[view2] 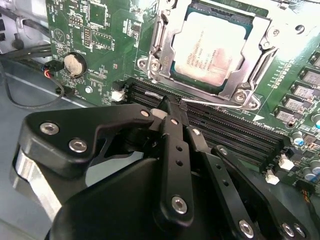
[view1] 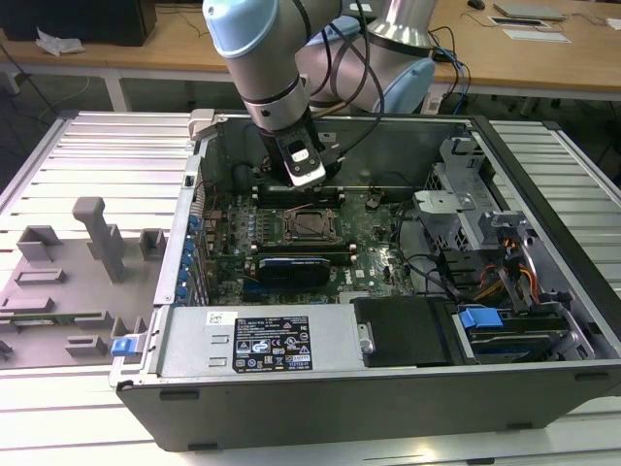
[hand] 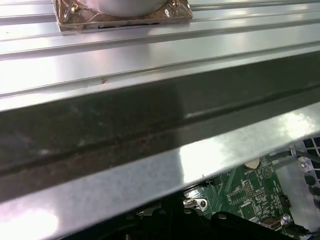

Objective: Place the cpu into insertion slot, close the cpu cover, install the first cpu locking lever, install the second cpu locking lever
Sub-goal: 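Install the first cpu locking lever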

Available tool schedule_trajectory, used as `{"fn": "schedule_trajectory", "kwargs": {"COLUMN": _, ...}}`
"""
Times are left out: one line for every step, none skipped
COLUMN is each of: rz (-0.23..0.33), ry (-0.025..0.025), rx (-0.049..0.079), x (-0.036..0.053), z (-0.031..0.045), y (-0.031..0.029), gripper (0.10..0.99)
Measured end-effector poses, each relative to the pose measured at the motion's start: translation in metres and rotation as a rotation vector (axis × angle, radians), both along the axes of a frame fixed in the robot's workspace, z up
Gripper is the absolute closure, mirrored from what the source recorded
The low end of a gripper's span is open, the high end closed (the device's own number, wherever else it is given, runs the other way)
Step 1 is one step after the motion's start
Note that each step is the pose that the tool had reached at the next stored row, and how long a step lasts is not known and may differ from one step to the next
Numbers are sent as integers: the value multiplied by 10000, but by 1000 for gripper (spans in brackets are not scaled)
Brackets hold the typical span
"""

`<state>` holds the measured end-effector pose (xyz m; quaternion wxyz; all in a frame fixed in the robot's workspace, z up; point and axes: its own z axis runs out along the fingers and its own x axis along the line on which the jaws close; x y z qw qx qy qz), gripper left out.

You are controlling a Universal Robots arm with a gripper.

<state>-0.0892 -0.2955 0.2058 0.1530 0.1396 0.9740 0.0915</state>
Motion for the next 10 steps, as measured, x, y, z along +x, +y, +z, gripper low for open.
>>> {"fn": "schedule_trajectory", "kwargs": {"rz": -4, "ry": 0, "rx": -1, "x": 0, "z": -12, "y": 0, "gripper": 980}}
{"fn": "schedule_trajectory", "kwargs": {"rz": -8, "ry": 0, "rx": -2, "x": 0, "z": -25, "y": 0, "gripper": 980}}
{"fn": "schedule_trajectory", "kwargs": {"rz": -10, "ry": 1, "rx": -3, "x": 0, "z": -37, "y": 0, "gripper": 980}}
{"fn": "schedule_trajectory", "kwargs": {"rz": -13, "ry": 1, "rx": -5, "x": 0, "z": -46, "y": 0, "gripper": 980}}
{"fn": "schedule_trajectory", "kwargs": {"rz": -14, "ry": 0, "rx": -6, "x": 0, "z": -53, "y": 0, "gripper": 980}}
{"fn": "schedule_trajectory", "kwargs": {"rz": -16, "ry": 1, "rx": -8, "x": 0, "z": -62, "y": 0, "gripper": 980}}
{"fn": "schedule_trajectory", "kwargs": {"rz": -19, "ry": 1, "rx": -13, "x": 0, "z": -71, "y": 0, "gripper": 980}}
{"fn": "schedule_trajectory", "kwargs": {"rz": -21, "ry": 0, "rx": -15, "x": 0, "z": -76, "y": 0, "gripper": 980}}
{"fn": "schedule_trajectory", "kwargs": {"rz": -22, "ry": 0, "rx": -18, "x": 0, "z": -83, "y": 0, "gripper": 980}}
{"fn": "schedule_trajectory", "kwargs": {"rz": -26, "ry": 0, "rx": -21, "x": 1, "z": -90, "y": 0, "gripper": 980}}
